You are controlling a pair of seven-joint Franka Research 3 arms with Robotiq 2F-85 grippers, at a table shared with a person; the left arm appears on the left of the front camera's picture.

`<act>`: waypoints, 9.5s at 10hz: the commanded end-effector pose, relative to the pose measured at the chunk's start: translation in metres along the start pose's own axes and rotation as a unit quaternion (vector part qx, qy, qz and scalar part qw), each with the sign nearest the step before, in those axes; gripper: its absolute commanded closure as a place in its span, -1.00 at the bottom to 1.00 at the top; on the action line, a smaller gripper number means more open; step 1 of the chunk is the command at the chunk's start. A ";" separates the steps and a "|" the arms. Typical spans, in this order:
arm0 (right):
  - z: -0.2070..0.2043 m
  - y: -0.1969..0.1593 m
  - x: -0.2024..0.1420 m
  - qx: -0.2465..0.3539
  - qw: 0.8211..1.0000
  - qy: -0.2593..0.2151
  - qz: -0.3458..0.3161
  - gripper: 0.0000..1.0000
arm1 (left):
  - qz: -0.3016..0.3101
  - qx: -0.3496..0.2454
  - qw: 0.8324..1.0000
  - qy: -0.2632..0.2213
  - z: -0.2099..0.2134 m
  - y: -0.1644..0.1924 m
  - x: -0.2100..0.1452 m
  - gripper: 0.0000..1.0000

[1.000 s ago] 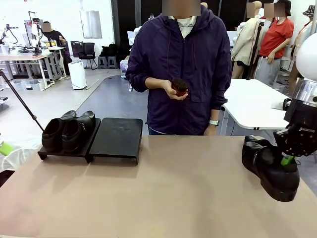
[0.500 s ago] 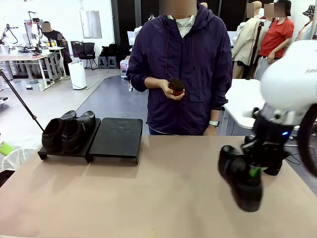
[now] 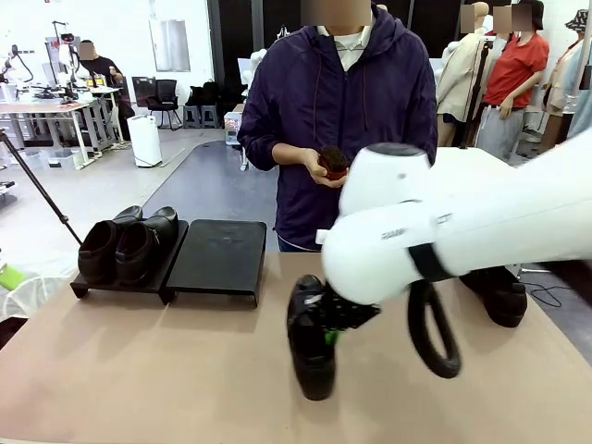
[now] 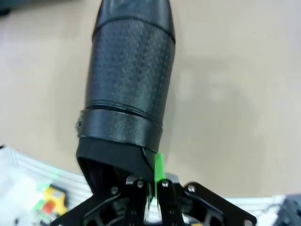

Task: Organize the shoes by placing them on the stand.
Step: Pick up one Shoe and place it in the middle of the table, then place the Shoe from the middle of the table onto the Shoes Stand.

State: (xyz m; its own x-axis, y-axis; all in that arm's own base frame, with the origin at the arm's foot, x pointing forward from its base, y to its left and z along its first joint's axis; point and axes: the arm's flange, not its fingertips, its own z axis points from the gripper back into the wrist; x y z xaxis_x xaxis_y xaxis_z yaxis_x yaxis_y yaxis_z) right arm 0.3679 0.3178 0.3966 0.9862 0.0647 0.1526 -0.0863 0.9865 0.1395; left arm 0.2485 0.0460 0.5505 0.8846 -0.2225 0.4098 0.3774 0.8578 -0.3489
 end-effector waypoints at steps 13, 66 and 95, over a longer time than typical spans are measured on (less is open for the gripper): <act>-0.051 0.022 0.046 -0.022 0.998 0.052 -0.033 -1.00 | 0.002 -0.002 1.000 0.001 0.001 -0.001 -0.001 -1.00; 0.218 -0.322 -0.077 0.084 0.992 0.081 0.043 -1.00 | 0.055 0.155 0.981 0.103 -0.411 -0.319 0.180 -1.00; 0.218 -0.322 -0.077 0.084 0.992 0.081 0.043 -1.00 | 0.102 0.348 0.896 -0.256 -0.197 -0.221 0.165 1.00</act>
State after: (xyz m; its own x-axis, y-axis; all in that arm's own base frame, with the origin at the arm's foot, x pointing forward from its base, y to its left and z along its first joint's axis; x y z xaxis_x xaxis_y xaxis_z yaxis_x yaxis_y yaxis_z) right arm 0.2893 -0.0378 0.5519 0.9830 0.1829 0.0141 -0.1792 0.9411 0.2866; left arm 0.3790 -0.2806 0.5314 0.6679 0.0544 0.7423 -0.1497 0.9868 0.0623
